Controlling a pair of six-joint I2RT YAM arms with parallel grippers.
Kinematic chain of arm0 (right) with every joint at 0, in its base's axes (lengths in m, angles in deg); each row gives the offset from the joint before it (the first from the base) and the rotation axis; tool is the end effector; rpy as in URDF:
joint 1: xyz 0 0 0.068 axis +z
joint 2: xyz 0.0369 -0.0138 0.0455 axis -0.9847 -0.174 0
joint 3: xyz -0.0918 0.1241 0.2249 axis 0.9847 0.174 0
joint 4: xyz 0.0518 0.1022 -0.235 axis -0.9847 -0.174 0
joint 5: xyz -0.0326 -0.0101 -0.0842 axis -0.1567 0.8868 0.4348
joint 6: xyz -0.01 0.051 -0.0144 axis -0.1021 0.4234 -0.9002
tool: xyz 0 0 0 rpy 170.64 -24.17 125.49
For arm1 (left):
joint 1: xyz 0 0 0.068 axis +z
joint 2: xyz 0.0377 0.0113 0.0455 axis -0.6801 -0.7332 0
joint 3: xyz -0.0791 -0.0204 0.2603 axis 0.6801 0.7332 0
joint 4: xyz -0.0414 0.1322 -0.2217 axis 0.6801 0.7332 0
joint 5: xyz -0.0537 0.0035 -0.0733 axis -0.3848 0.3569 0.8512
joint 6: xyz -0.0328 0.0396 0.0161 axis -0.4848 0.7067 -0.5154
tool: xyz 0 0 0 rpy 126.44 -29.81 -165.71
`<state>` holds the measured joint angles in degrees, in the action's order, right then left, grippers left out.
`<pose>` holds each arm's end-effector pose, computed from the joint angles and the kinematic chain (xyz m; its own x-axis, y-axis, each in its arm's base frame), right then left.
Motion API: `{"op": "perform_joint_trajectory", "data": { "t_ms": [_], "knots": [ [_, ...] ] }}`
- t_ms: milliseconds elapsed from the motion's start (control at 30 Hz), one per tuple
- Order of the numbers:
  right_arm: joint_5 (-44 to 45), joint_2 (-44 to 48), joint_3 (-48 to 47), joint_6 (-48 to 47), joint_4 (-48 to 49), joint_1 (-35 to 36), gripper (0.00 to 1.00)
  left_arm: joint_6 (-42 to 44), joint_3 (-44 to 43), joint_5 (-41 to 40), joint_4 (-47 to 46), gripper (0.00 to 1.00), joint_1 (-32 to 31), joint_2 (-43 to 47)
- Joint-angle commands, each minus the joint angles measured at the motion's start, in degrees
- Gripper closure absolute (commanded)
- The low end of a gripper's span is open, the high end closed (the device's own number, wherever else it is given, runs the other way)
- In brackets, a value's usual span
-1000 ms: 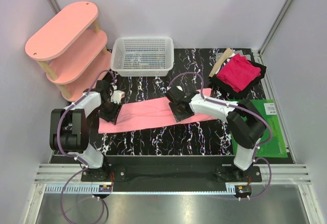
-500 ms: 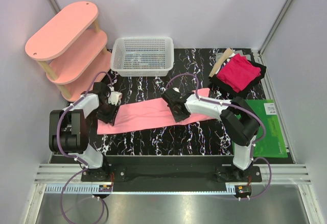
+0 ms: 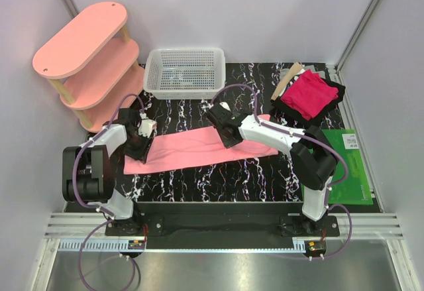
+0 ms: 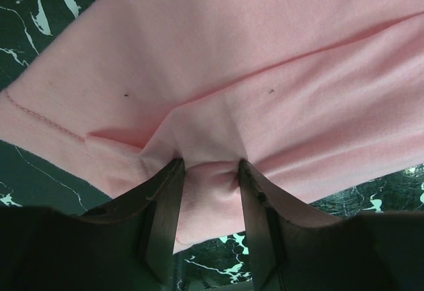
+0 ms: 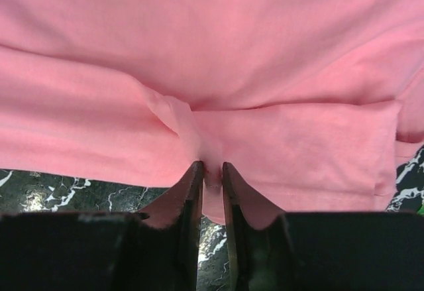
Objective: Fold and stack the t-shirts
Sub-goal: Fold the tshirt
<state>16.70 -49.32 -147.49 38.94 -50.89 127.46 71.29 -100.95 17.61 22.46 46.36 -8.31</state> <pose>0.2688 0.2767 0.2073 -0.7748 -0.4615 -0.4321 -0.4273 0.8860 -0.1802 0.2631 0.0120 0.1605 -0.9113 0.3388 -0.2339 0.3539 0.9350 -0.0242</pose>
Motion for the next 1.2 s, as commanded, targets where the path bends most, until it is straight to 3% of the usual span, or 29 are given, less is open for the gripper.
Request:
{"op": "perform_joint_trajectory", "data": {
  "t_ms": [0, 467, 500, 567, 667, 833, 1167],
  "knots": [
    [3.65, -0.27, -3.95, -2.04, -1.11, -0.37, 0.75, 2.29, 2.41, -3.23, -1.83, 0.56, 0.80, 1.05],
    [-1.09, -8.80, -14.23, -3.09, -0.76, -10.22, 0.78, 4.75, 5.75, -4.63, -2.88, 0.56, 2.12, 3.25],
    [-2.41, -8.71, -14.50, -2.57, -1.37, -10.22, 0.73, 4.92, 6.01, -4.89, -2.97, 0.56, 2.20, 3.25],
    [-6.44, -6.87, -12.58, -1.60, -1.64, -9.69, 0.52, 5.45, 6.28, -4.99, -3.15, 0.56, 2.56, 3.34],
    [-3.14, -3.36, -8.89, -1.25, -1.20, -5.75, 0.42, 5.45, 6.02, -4.37, -3.32, 0.56, 2.91, 2.82],
    [-2.42, 0.25, -5.10, -0.02, -1.20, -1.00, 0.41, 4.40, 4.96, -2.79, -3.23, 0.56, 2.91, 1.59],
    [-4.97, -2.03, -3.07, -0.28, -0.23, 0.68, 0.44, 3.78, 4.17, -1.82, -3.15, 0.56, 2.91, 1.32]
  ]
}}
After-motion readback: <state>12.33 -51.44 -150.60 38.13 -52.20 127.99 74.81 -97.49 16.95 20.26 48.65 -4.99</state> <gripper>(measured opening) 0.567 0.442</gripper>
